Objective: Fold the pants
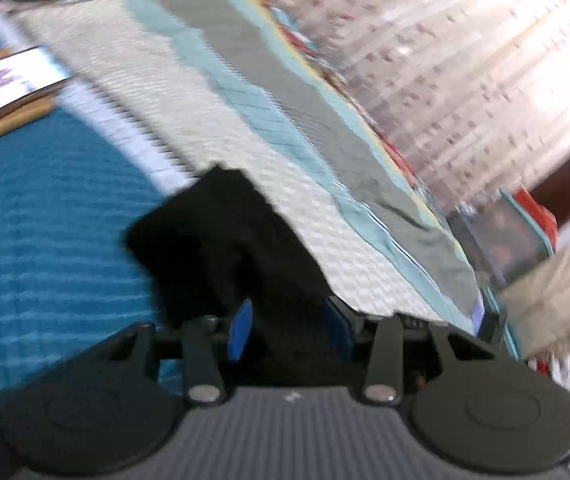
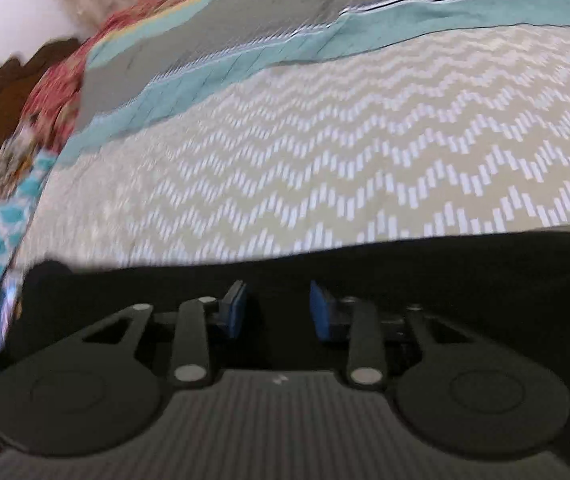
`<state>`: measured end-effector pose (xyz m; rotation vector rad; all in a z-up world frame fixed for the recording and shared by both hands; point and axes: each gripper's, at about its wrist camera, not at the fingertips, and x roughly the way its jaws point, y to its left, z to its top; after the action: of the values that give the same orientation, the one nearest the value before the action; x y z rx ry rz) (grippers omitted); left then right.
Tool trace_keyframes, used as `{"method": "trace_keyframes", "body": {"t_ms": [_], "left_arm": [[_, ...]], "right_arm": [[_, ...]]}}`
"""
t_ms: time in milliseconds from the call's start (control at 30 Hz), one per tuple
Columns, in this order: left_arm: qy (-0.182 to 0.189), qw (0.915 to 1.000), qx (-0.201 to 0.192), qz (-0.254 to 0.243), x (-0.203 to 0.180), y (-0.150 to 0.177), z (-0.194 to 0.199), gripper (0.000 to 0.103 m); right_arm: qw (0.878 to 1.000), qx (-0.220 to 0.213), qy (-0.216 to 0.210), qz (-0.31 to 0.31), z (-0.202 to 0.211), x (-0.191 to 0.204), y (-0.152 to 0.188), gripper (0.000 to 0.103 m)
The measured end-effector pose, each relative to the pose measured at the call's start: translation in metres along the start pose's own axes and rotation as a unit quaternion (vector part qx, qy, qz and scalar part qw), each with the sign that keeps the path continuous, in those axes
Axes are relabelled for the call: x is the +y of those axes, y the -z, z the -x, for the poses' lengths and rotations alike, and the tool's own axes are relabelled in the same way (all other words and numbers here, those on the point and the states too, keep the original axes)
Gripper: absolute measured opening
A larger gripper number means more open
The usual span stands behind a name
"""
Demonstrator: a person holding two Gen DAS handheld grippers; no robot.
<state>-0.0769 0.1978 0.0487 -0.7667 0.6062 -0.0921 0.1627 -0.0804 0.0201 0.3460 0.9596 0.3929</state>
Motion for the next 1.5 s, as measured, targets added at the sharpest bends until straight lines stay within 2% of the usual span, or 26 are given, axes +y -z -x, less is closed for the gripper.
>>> {"method": "trace_keyframes", "body": {"t_ms": [67,133,267,367,400,433,467,633,800,933,1100,1300,1500], "left_arm": [[-0.001,0.9997,0.01,-0.021,-0.013,-0.002,-0.014,0.045],[-0.009,0.9992,0.026,-0.03,-0.019,-0.001,-0.031,0.045],[-0.041,0.9958,0.059,-0.056,-0.028,0.01,-0.053,0.045],[-0.101,0.9848,0.099,-0.101,-0.035,0.028,-0.073,0.044],[-0.118,0.9798,0.111,-0.117,-0.036,0.034,-0.078,0.044],[-0.127,0.9763,0.109,-0.138,-0.039,0.04,-0.079,0.044],[-0.133,0.9727,0.103,-0.16,-0.043,0.045,-0.078,0.044],[-0.182,0.9483,0.104,-0.238,-0.067,0.063,-0.083,0.049],[-0.205,0.9397,0.098,-0.255,-0.078,0.072,-0.086,0.052],[-0.225,0.9312,0.095,-0.27,-0.085,0.078,-0.091,0.053],[-0.238,0.9261,0.096,-0.276,-0.091,0.082,-0.098,0.059],[-0.258,0.9202,0.097,-0.278,-0.1,0.081,-0.102,0.06],[-0.246,0.9239,0.096,-0.277,-0.123,0.078,-0.099,0.059]], "right_arm": [[1.0,-0.003,-0.015,0.003,0.013,0.001,-0.001,0.049],[0.999,-0.006,-0.046,0.025,0.036,0.001,0.005,0.05],[0.99,0.038,-0.104,0.088,0.078,-0.008,0.041,0.05],[0.98,0.108,-0.121,0.112,0.087,-0.018,0.082,0.05],[0.98,0.106,-0.121,0.118,0.092,-0.021,0.097,0.05],[0.98,0.081,-0.125,0.129,0.102,-0.023,0.109,0.05],[0.979,0.078,-0.129,0.139,0.107,-0.023,0.115,0.05],[0.979,0.078,-0.127,0.139,0.109,-0.025,0.112,0.05],[0.98,0.065,-0.127,0.136,0.122,-0.029,0.117,0.05],[0.987,0.027,-0.117,0.109,0.141,-0.045,0.114,0.051],[0.994,0.0,-0.09,0.061,0.154,-0.064,0.113,0.051],[0.998,-0.045,-0.049,0.02,0.165,-0.079,0.112,0.051],[0.998,-0.053,-0.026,-0.009,0.165,-0.091,0.112,0.051]]}}
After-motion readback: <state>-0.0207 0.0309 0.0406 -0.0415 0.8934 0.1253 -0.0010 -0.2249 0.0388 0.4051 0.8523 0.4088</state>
